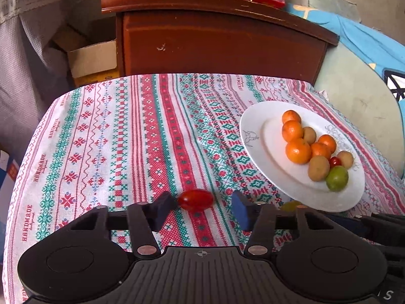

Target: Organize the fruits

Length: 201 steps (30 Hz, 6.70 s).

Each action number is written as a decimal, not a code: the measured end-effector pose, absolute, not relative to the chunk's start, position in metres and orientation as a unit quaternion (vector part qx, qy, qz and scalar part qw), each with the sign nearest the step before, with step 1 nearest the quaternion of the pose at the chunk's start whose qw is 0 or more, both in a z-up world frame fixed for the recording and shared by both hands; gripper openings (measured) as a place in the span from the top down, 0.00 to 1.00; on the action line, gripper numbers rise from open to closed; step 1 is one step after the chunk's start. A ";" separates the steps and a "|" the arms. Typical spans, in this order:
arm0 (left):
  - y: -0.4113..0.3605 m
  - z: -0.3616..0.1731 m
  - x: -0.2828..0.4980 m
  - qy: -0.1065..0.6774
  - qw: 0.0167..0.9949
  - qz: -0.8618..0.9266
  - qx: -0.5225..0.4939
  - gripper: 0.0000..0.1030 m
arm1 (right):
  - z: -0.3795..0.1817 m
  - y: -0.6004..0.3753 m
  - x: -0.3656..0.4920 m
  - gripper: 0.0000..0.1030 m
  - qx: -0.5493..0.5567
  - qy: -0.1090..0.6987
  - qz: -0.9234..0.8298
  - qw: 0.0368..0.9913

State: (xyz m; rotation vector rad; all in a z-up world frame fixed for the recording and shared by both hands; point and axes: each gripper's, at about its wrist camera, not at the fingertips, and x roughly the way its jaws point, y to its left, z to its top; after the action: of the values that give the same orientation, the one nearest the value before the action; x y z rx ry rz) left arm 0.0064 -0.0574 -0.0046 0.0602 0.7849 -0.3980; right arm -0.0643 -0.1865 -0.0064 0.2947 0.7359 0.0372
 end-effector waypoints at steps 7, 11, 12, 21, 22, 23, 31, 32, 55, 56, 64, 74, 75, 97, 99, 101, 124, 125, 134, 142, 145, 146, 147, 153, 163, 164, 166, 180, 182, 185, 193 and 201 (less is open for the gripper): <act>-0.054 -0.004 0.007 0.379 0.905 -0.192 0.018 0.68 | -0.008 -0.186 -0.063 0.75 0.142 0.358 0.023 0.923; -0.057 -0.005 0.006 0.376 0.907 -0.191 0.027 0.68 | -0.009 -0.185 -0.062 0.75 0.142 0.358 0.025 0.922; -0.056 -0.005 0.005 0.375 0.907 -0.191 0.025 0.68 | -0.009 -0.185 -0.063 0.76 0.143 0.358 0.025 0.922; -0.053 -0.001 0.006 0.371 0.908 -0.196 0.000 0.74 | -0.005 -0.185 -0.063 0.76 0.140 0.352 0.028 0.925; -0.053 0.001 0.006 0.369 0.908 -0.197 -0.002 0.74 | -0.003 -0.186 -0.063 0.76 0.138 0.350 0.028 0.926; -0.053 0.003 0.006 0.368 0.909 -0.198 -0.004 0.74 | -0.002 -0.186 -0.063 0.76 0.138 0.347 0.028 0.927; -0.057 0.026 0.009 0.338 0.914 -0.221 -0.031 0.74 | 0.019 -0.203 -0.063 0.86 0.153 0.318 0.012 0.936; -0.059 0.028 0.010 0.335 0.914 -0.226 -0.036 0.74 | 0.020 -0.206 -0.062 0.86 0.156 0.316 0.011 0.936; -0.047 0.031 0.015 0.331 0.918 -0.214 -0.053 0.74 | -0.005 -0.164 -0.055 0.71 0.146 0.366 0.094 0.914; -0.047 0.030 0.015 0.331 0.918 -0.212 -0.054 0.74 | -0.006 -0.162 -0.055 0.71 0.144 0.370 0.096 0.913; -0.048 0.032 0.015 0.330 0.918 -0.214 -0.053 0.74 | -0.009 -0.158 -0.057 0.74 0.131 0.376 0.095 0.912; -0.061 0.037 0.020 0.319 0.915 -0.238 -0.064 0.74 | 0.029 -0.215 -0.051 0.74 0.133 0.311 0.013 0.941; -0.064 0.036 0.021 0.319 0.914 -0.240 -0.063 0.74 | 0.031 -0.224 -0.049 0.74 0.135 0.306 -0.001 0.942; -0.122 0.007 0.035 0.353 0.896 -0.267 -0.017 0.73 | 0.006 -0.294 -0.004 0.71 0.197 0.301 -0.092 0.929; -0.122 0.007 0.034 0.355 0.895 -0.269 -0.013 0.72 | 0.006 -0.294 -0.003 0.71 0.201 0.302 -0.089 0.928; -0.123 0.009 0.034 0.356 0.895 -0.267 -0.012 0.70 | 0.008 -0.293 -0.004 0.70 0.199 0.302 -0.087 0.928; -0.103 0.071 0.004 0.372 0.896 -0.243 0.000 0.12 | 0.079 -0.270 -0.053 0.11 0.175 0.330 -0.143 0.916; -0.102 0.073 0.004 0.375 0.895 -0.241 0.003 0.11 | 0.081 -0.268 -0.055 0.10 0.174 0.333 -0.148 0.915; -0.090 0.072 0.016 0.415 0.889 -0.193 0.021 0.07 | 0.076 -0.251 -0.055 0.04 0.155 0.393 -0.179 0.889; -0.101 0.056 0.025 0.448 0.878 -0.164 0.036 0.07 | 0.059 -0.245 -0.046 0.04 0.149 0.430 -0.186 0.871; -0.105 0.052 0.024 0.451 0.877 -0.155 0.058 0.07 | 0.055 -0.248 -0.044 0.04 0.151 0.437 -0.192 0.866; -0.105 0.051 0.024 0.453 0.876 -0.152 0.059 0.07 | 0.054 -0.249 -0.043 0.04 0.155 0.438 -0.193 0.864; -0.105 0.049 0.024 0.455 0.876 -0.151 0.058 0.07 | 0.052 -0.250 -0.043 0.04 0.159 0.439 -0.194 0.863; -0.106 0.042 0.027 0.465 0.871 -0.148 0.058 0.07 | 0.044 -0.247 -0.038 0.04 0.144 0.456 -0.191 0.857; -0.106 0.037 0.028 0.472 0.869 -0.140 0.059 0.07 | 0.042 -0.247 -0.037 0.04 0.140 0.462 -0.191 0.855; -0.106 0.037 0.028 0.472 0.869 -0.139 0.059 0.07 | 0.042 -0.247 -0.037 0.04 0.139 0.462 -0.191 0.855; -0.106 0.036 0.028 0.472 0.869 -0.137 0.060 0.07 | 0.041 -0.247 -0.036 0.04 0.138 0.463 -0.190 0.855; -0.108 0.034 0.029 0.467 0.871 -0.130 0.079 0.07 | 0.036 -0.246 -0.034 0.04 0.137 0.467 -0.188 0.853; -0.108 0.034 0.029 0.467 0.871 -0.129 0.082 0.07 | 0.035 -0.246 -0.034 0.04 0.137 0.468 -0.189 0.852; -0.110 0.034 0.030 0.466 0.871 -0.126 0.085 0.07 | 0.034 -0.246 -0.034 0.04 0.137 0.469 -0.190 0.852; -0.116 0.032 0.030 0.465 0.871 -0.126 0.096 0.07 | 0.031 -0.247 -0.035 0.04 0.138 0.471 -0.199 0.848; -0.122 0.032 0.030 0.462 0.872 -0.128 0.097 0.07 | 0.033 -0.250 -0.037 0.04 0.141 0.468 -0.207 0.848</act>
State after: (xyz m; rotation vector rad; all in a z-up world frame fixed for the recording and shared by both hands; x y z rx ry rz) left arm 0.0300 -0.1223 0.0323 0.2026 0.9657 -0.2680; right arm -0.0373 -0.2499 0.0326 0.2973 0.9859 -0.4358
